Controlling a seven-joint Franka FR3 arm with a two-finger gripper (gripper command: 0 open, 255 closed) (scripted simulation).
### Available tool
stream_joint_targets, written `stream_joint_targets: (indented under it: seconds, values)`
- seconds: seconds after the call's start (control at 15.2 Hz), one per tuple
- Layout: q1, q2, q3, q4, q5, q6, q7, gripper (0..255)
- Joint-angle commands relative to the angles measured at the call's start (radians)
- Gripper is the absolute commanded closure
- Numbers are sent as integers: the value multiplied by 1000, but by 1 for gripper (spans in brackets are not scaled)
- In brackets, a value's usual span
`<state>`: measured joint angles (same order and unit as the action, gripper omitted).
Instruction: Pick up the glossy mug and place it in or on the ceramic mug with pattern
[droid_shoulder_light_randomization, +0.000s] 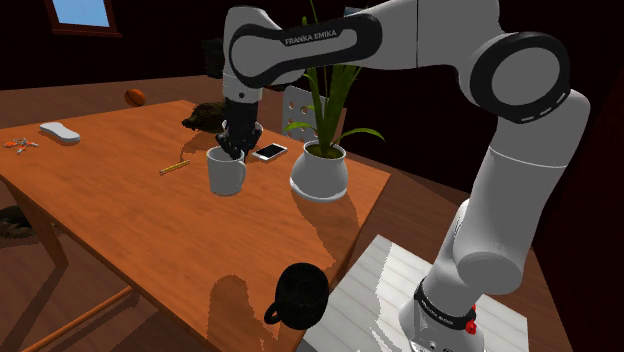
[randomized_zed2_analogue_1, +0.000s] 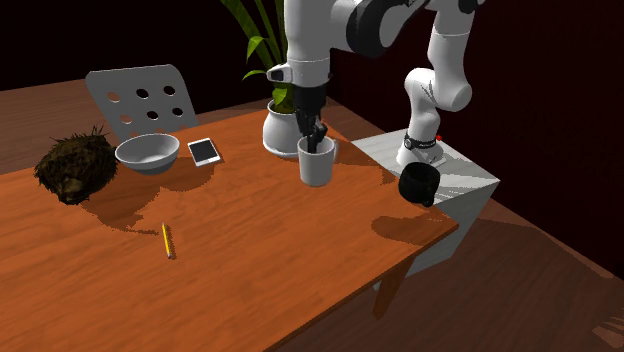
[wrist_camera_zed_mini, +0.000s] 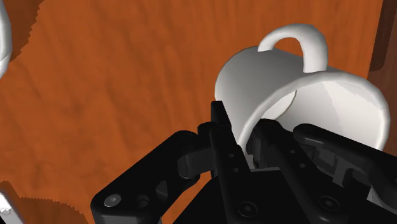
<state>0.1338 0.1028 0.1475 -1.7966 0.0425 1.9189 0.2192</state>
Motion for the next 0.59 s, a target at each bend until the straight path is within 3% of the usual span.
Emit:
stream_joint_targets:
  seconds: [0.0,0.26,0.53]
  values:
    - [0,-4,0,26,0,-30,2,255]
    - [0,-8,0,68,0,-76,4,255]
    - [17,-155,17,-102,23,-50,30,255]
